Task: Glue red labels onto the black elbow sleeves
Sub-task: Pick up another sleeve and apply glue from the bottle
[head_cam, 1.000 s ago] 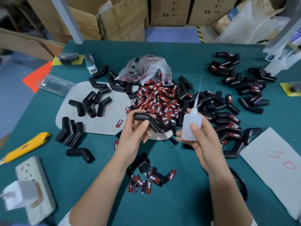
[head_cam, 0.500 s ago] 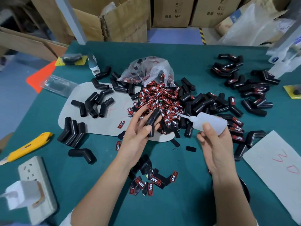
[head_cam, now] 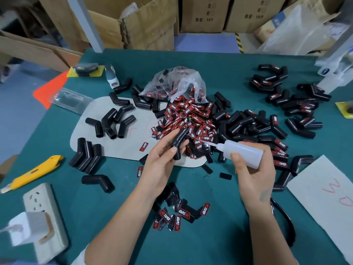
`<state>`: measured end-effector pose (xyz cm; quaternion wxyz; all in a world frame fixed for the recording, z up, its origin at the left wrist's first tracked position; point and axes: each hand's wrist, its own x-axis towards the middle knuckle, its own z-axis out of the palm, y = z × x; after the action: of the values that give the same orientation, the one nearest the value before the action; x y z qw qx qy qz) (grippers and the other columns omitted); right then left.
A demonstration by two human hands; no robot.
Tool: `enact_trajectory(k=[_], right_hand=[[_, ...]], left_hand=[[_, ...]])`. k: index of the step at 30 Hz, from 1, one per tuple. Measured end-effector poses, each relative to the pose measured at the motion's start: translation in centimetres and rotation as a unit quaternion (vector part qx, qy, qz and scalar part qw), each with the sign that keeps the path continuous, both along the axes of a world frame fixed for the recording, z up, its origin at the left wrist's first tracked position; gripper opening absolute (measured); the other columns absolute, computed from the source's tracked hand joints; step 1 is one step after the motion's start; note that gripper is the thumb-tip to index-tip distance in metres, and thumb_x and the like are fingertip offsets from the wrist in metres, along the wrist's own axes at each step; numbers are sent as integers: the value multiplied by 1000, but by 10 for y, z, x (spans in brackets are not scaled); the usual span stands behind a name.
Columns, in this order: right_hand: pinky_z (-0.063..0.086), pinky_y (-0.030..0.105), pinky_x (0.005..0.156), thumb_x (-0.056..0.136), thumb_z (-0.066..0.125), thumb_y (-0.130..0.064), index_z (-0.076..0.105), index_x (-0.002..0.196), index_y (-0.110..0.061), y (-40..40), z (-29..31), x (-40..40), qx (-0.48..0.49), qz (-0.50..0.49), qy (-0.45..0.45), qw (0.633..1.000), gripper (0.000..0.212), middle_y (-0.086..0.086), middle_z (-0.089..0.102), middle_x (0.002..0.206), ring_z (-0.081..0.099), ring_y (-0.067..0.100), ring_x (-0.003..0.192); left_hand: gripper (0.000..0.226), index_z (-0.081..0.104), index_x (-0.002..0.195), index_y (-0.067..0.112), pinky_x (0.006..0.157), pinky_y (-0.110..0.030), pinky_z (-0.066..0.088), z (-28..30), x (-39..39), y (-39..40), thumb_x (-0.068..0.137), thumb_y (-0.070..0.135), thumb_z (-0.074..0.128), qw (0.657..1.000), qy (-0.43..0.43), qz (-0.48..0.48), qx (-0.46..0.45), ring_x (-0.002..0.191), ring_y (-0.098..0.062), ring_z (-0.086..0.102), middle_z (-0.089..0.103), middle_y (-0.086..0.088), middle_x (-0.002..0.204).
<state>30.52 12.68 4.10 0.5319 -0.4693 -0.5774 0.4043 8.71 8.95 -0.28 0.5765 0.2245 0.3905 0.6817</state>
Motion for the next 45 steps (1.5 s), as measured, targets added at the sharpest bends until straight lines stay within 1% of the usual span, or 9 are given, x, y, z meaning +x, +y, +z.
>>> enact_trajectory(k=[3, 5, 12, 20, 28, 31, 37, 40, 45], right_hand=[[50, 9, 75, 90, 72, -46, 60, 108, -58, 0, 0, -2, 23, 7, -21, 1000, 24, -26, 68, 108, 64, -3, 96], [49, 8, 74, 91, 71, -45, 60, 109, -57, 1, -2, -2, 28, 8, -27, 999, 24, -26, 68, 108, 64, -2, 97], [52, 22, 80, 91, 71, -48, 60, 111, -54, 4, -9, 0, 37, 6, -38, 999, 23, -19, 68, 109, 67, 12, 100], [51, 19, 80, 93, 70, -46, 60, 112, -55, 5, -12, 1, 52, 10, -47, 998, 24, -20, 67, 110, 66, 10, 101], [51, 20, 80, 93, 70, -45, 59, 112, -56, 5, -11, 1, 63, 8, -52, 997, 24, -22, 67, 110, 65, 8, 101], [51, 22, 80, 93, 70, -44, 59, 112, -54, 4, -12, 1, 64, 12, -54, 996, 24, -21, 67, 110, 66, 13, 102], [50, 20, 82, 94, 70, -42, 59, 113, -54, 5, -12, 2, 74, 16, -53, 996, 25, -22, 66, 110, 66, 12, 101], [50, 22, 83, 95, 70, -42, 60, 113, -52, 5, -14, 2, 74, 20, -58, 995, 23, -20, 67, 110, 66, 14, 102], [49, 20, 83, 95, 70, -40, 60, 113, -53, 5, -12, 3, 80, 16, -53, 995, 24, -21, 66, 110, 66, 11, 101]], left_hand=[[48, 61, 144, 11, 112, -37, 49, -1, 0, 0, 98, -1, 53, 1000, 7, 1, -2, 137, -38, 58, 64, -18, 143], [47, 63, 143, 13, 110, -36, 50, 0, -1, 0, 98, 0, 53, 1000, 10, -1, -5, 137, -37, 58, 64, -19, 144], [47, 62, 143, 12, 117, -42, 46, -2, 0, 0, 99, 1, 54, 1000, 19, -1, -11, 137, -38, 58, 65, -18, 142], [49, 59, 146, 8, 116, -42, 47, 0, -1, -1, 98, 2, 55, 1000, 25, -5, -16, 136, -38, 59, 61, -25, 144], [46, 65, 142, 15, 117, -39, 46, 1, -1, -2, 99, 2, 54, 999, 42, -10, -15, 136, -35, 59, 63, -21, 144], [47, 65, 142, 17, 118, -38, 44, -1, -2, -1, 99, 2, 54, 999, 50, -13, -15, 137, -35, 59, 63, -19, 145], [48, 62, 146, 16, 122, -42, 39, -6, -4, 0, 99, 6, 60, 998, 59, -17, -7, 140, -36, 55, 61, -14, 148], [48, 62, 146, 16, 123, -41, 38, -8, -4, -1, 101, 2, 56, 998, 56, -19, -8, 140, -36, 56, 61, -16, 148], [47, 62, 146, 14, 121, -41, 41, -7, -4, -1, 101, 0, 54, 998, 55, -19, -6, 139, -36, 57, 62, -17, 147]])
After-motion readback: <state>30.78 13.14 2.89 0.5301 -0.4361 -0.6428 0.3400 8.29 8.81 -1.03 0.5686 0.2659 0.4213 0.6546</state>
